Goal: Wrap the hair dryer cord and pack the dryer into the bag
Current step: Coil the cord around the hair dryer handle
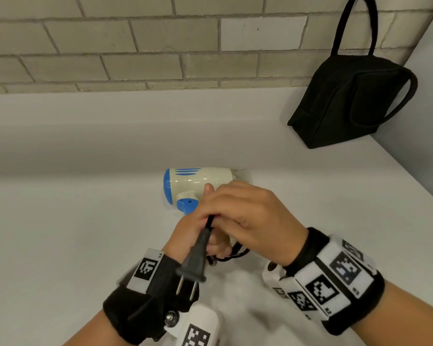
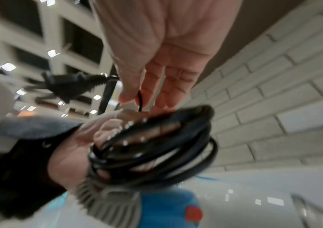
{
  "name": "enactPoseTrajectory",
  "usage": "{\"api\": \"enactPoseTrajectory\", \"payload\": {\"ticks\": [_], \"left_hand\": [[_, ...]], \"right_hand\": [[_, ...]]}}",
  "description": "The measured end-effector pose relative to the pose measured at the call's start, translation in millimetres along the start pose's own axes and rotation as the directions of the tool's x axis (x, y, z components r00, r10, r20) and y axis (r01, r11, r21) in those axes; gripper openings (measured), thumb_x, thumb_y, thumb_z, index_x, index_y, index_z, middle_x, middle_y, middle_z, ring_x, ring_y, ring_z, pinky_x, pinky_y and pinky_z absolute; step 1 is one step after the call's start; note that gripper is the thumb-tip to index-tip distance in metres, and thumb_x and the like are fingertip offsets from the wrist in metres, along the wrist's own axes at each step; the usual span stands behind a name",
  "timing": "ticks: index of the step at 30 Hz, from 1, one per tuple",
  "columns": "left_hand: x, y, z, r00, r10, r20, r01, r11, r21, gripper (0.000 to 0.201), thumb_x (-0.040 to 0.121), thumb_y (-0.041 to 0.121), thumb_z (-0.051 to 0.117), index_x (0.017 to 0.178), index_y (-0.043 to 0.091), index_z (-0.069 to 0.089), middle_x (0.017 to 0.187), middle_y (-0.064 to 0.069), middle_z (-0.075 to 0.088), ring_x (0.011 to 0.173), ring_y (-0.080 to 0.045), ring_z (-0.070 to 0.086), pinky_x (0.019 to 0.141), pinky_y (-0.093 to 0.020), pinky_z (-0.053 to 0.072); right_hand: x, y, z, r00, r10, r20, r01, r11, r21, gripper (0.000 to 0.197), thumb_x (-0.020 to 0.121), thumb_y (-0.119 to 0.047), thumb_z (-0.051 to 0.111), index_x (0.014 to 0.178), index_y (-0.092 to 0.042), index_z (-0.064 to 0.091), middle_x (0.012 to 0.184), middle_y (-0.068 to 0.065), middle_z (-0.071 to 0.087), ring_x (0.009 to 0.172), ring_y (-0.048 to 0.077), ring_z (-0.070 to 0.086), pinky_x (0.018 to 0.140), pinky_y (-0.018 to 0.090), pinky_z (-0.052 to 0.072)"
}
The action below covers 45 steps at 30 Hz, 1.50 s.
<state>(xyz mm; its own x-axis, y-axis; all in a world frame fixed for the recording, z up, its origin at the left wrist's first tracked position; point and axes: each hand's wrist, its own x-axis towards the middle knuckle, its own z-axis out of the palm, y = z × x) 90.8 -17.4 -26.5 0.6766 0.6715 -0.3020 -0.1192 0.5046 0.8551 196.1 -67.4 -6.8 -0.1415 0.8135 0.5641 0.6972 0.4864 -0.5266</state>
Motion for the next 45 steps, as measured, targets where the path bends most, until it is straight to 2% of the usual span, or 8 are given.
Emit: {"api": "enactPoseTrajectory", "payload": {"ticks": [2, 6, 14, 18, 28, 35, 40, 45], "left_hand": [[-0.7, 3.3, 0.4, 0.999, -0.002, 0.043, 0.003, 0.999, -0.032, 0.062, 0.082, 0.06, 0.024, 0.041, 0.017, 0.042, 0.025, 0.011, 0.023, 0.021, -0.004, 0.018, 0.037, -0.018, 0.016], [-3.2, 5.8, -1.5, 0.989, -0.007, 0.151, 0.001, 0.999, 0.043, 0.06, 0.068, 0.074, 0.036, 0.052, 0.016, 0.044, 0.026, 0.014, 0.02, 0.023, -0.003, 0.014, 0.036, -0.019, 0.015], [-3.6, -4.0, -6.9, 0.98, 0.041, 0.192, -0.096, 0.954, 0.284, 0.025, 0.072, 0.028, 0.058, 0.048, 0.021, 0.055, 0.028, 0.011, 0.028, 0.025, -0.004, 0.02, 0.034, -0.015, 0.022], [-4.1, -8.6, -6.7, 0.986, 0.108, 0.13, -0.163, 0.802, 0.575, 0.022, 0.087, 0.021, 0.054, 0.074, 0.004, 0.054, 0.028, 0.008, 0.036, 0.029, -0.006, 0.032, 0.04, -0.02, 0.033], [-7.0, -7.7, 1.7, 0.873, 0.447, 0.196, -0.431, 0.518, 0.738, 0.025, 0.071, 0.038, 0.054, 0.088, 0.035, 0.036, 0.062, 0.016, 0.057, 0.055, 0.006, 0.057, 0.054, -0.008, 0.043], [-4.1, -7.8, 8.0, 0.832, 0.505, 0.229, -0.452, 0.379, 0.808, 0.033, 0.087, 0.02, 0.053, 0.103, 0.047, 0.041, 0.067, 0.024, 0.055, 0.059, 0.016, 0.052, 0.061, -0.002, 0.039], [1.2, -5.5, 5.6, 0.835, 0.523, 0.17, -0.415, 0.398, 0.818, 0.028, 0.089, 0.015, 0.049, 0.101, 0.04, 0.05, 0.073, 0.022, 0.053, 0.06, 0.017, 0.052, 0.06, -0.002, 0.04], [0.6, -6.8, 4.5, 0.848, 0.473, 0.238, -0.4, 0.279, 0.873, 0.026, 0.09, 0.015, 0.049, 0.114, 0.018, 0.055, 0.075, 0.02, 0.051, 0.063, 0.013, 0.053, 0.062, -0.003, 0.039]], "right_hand": [[2.8, 1.8, -2.7, 0.959, 0.254, -0.125, -0.208, 0.932, 0.298, 0.015, 0.081, -0.013, 0.056, 0.079, -0.01, 0.071, 0.07, 0.006, 0.068, 0.066, 0.016, 0.061, 0.066, 0.026, 0.051], [5.1, 8.3, -1.8, 0.776, 0.628, -0.053, -0.478, 0.641, 0.601, 0.017, 0.083, -0.014, 0.059, 0.069, -0.009, 0.068, 0.065, -0.001, 0.068, 0.061, 0.007, 0.064, 0.061, 0.014, 0.051], [3.4, 20.2, -8.6, 0.628, 0.72, 0.294, -0.58, 0.182, 0.794, 0.023, 0.077, -0.005, 0.064, 0.098, -0.01, 0.054, 0.054, 0.0, 0.067, 0.051, 0.011, 0.064, 0.048, 0.019, 0.05], [-0.6, 21.7, -5.3, 0.586, 0.746, 0.317, -0.579, 0.112, 0.807, 0.02, 0.077, -0.004, 0.064, 0.093, -0.011, 0.055, 0.052, -0.002, 0.066, 0.049, 0.011, 0.063, 0.05, 0.019, 0.053], [-7.4, 27.9, -7.5, 0.48, 0.832, 0.276, -0.523, 0.019, 0.852, 0.039, 0.074, -0.005, 0.068, 0.104, -0.01, 0.044, 0.049, 0.0, 0.065, 0.045, 0.011, 0.062, 0.043, 0.019, 0.05], [-12.0, 24.0, -12.4, 0.587, 0.782, 0.208, -0.567, 0.214, 0.795, 0.002, 0.085, -0.006, 0.055, 0.085, -0.005, 0.058, 0.066, 0.005, 0.061, 0.047, 0.007, 0.057, 0.045, 0.016, 0.049], [-22.4, 14.1, -18.9, 0.798, 0.574, 0.185, -0.551, 0.568, 0.611, 0.033, 0.076, 0.002, 0.064, 0.095, -0.021, 0.051, 0.094, 0.002, 0.06, 0.081, 0.011, 0.06, 0.078, 0.026, 0.051], [-28.7, 20.7, -9.1, 0.834, 0.546, 0.081, -0.519, 0.727, 0.449, 0.045, 0.077, 0.011, 0.056, 0.089, -0.031, 0.046, 0.09, -0.003, 0.059, 0.082, 0.011, 0.061, 0.083, 0.025, 0.049]]}}
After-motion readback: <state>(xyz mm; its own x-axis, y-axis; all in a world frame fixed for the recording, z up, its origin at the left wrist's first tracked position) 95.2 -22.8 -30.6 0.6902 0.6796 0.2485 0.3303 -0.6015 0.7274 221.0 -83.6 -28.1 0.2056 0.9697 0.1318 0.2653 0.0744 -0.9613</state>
